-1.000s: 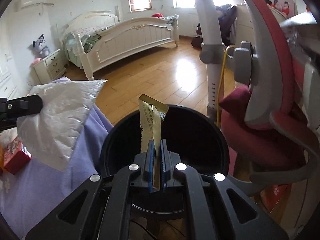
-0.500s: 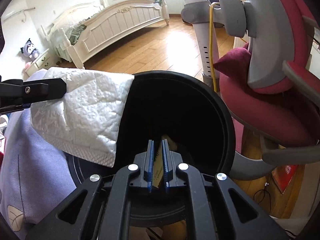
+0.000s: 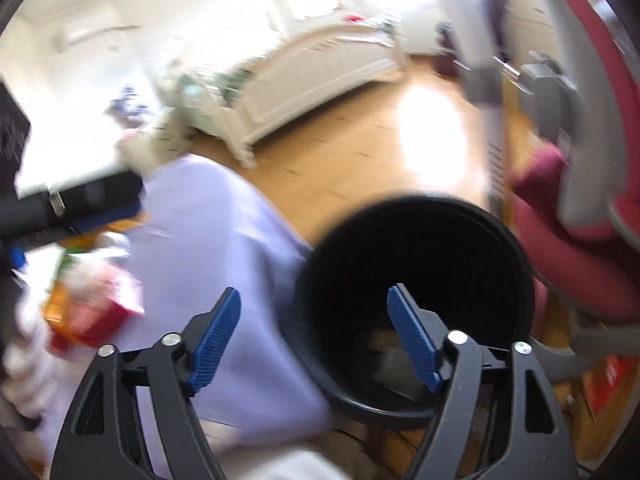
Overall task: Collect trash
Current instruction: 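Open both tools over the black bin, dropping foil and gold strip, then grasp the milk carton with the left tool while the right tool grasps the yellow packet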
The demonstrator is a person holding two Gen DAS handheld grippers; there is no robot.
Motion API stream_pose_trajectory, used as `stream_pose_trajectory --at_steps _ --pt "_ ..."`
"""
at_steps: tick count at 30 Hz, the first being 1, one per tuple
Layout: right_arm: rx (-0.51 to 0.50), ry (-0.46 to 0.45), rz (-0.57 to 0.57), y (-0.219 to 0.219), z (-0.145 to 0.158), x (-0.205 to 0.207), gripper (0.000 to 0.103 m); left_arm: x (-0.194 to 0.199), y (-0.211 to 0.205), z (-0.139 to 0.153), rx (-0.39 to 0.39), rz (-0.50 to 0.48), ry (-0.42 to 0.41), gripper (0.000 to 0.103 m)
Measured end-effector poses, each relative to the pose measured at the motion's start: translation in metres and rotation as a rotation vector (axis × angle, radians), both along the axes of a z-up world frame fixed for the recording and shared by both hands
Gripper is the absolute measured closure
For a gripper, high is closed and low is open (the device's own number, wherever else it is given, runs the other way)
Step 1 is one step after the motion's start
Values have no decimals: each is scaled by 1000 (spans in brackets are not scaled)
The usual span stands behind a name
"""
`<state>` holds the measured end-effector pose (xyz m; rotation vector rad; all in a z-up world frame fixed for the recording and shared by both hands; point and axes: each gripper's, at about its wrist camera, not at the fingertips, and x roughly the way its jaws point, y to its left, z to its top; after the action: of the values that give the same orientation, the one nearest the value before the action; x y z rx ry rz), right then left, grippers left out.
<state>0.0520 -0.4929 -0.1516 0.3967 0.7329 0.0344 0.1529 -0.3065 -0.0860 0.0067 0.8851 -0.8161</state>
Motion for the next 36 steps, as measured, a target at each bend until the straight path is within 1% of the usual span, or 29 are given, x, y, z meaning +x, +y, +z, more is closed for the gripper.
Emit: stream_pose_trajectory --at_steps 3,5,7,9,10,11,12,13,14,15,16,19,20,21,22,23,24,26,28,30,32,34,36 --pt "63 -37 131 36 32 20 19 -7 66 19 -37 102 -53 21" --pt "111 -52 225 62 49 37 19 -9 111 28 -30 184 -97 20" --pt "184 -46 307 87 58 57 19 -9 155 35 -10 268 -131 20" --pt "272 -14 365 109 61 83 20 -7 195 37 36 332 -169 20" --pt "304 4 386 119 61 97 20 -3 209 37 75 356 -187 20" --pt "319 27 399 136 61 108 22 1 220 35 128 374 -196 20" --pt "317 46 404 147 60 121 26 7 231 32 183 376 -192 20" --pt "306 66 402 158 60 132 27 12 240 27 217 369 -185 20" --pt "299 95 396 167 57 146 31 17 247 22 246 358 -173 20" --pt "304 126 390 175 52 158 35 21 253 16 269 349 -165 20" --pt "308 155 388 183 48 167 36 25 258 11 283 340 -155 20" --pt "267 241 372 202 35 189 43 35 271 -1 311 293 -117 21" --pt "258 261 378 207 31 195 51 38 270 -5 316 275 -111 24" --pt "241 276 383 213 28 200 63 40 271 -7 327 262 -107 28" --pt "217 286 382 216 26 202 67 41 272 -10 343 250 -103 31" --pt "201 287 377 218 25 202 71 44 270 -13 356 237 -98 42" --pt "201 279 379 215 23 201 73 46 268 -17 358 228 -85 52" --pt "196 247 389 214 25 195 74 53 268 -20 340 233 -61 59" --pt "197 197 401 213 30 183 76 51 267 -20 311 252 -54 60" --pt "199 144 394 208 38 171 78 50 271 -13 274 281 -73 61" --pt "202 59 380 197 52 152 78 45 277 -1 221 313 -101 61" --pt "156 -44 348 185 71 129 78 34 281 19 168 348 -139 61" --pt "84 -159 297 171 93 99 78 23 279 40 110 346 -177 61"
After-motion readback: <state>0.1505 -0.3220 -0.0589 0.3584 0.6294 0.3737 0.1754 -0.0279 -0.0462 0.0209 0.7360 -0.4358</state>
